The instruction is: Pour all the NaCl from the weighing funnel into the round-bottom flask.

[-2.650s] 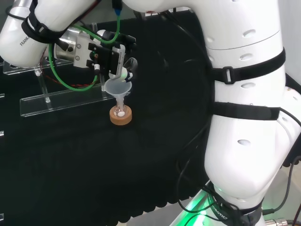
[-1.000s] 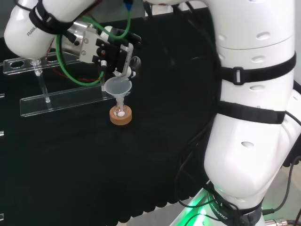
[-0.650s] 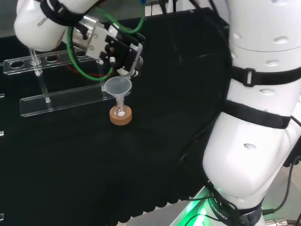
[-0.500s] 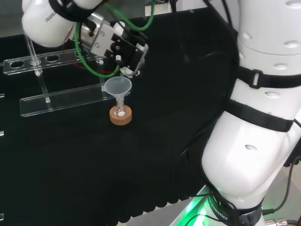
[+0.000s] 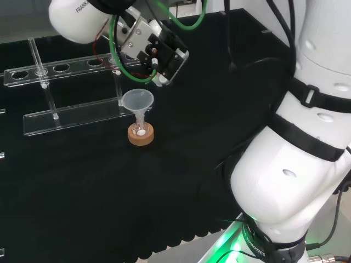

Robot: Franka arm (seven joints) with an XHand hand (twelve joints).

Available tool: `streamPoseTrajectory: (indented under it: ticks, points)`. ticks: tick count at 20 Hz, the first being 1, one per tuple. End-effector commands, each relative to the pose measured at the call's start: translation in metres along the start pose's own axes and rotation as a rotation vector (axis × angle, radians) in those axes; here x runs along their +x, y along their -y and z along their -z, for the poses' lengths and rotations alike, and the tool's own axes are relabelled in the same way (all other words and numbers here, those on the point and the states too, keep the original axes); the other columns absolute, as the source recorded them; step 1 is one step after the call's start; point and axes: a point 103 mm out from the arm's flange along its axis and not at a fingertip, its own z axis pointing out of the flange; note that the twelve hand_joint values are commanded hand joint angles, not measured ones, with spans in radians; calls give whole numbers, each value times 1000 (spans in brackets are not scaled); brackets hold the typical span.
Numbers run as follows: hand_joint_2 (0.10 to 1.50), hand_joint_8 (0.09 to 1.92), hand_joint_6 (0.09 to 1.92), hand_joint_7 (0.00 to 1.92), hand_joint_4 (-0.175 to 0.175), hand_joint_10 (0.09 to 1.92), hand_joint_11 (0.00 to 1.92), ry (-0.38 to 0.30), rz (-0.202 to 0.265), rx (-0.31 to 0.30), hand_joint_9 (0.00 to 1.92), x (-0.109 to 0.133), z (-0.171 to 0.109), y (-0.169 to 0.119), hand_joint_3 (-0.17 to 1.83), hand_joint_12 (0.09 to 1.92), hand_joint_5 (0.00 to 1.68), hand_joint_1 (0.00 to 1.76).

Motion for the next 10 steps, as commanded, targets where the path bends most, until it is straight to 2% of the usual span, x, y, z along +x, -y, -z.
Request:
streamPoseTrajectory:
  ticks: [1,10]
  points:
    - [700,635,758,642,175,285,733,-158,14,-43,982,-13,-24,0,617,1061,1216,1100]
    - [701,635,760,643,175,285,723,-265,1,-96,980,-26,-37,0,616,1059,1215,1099]
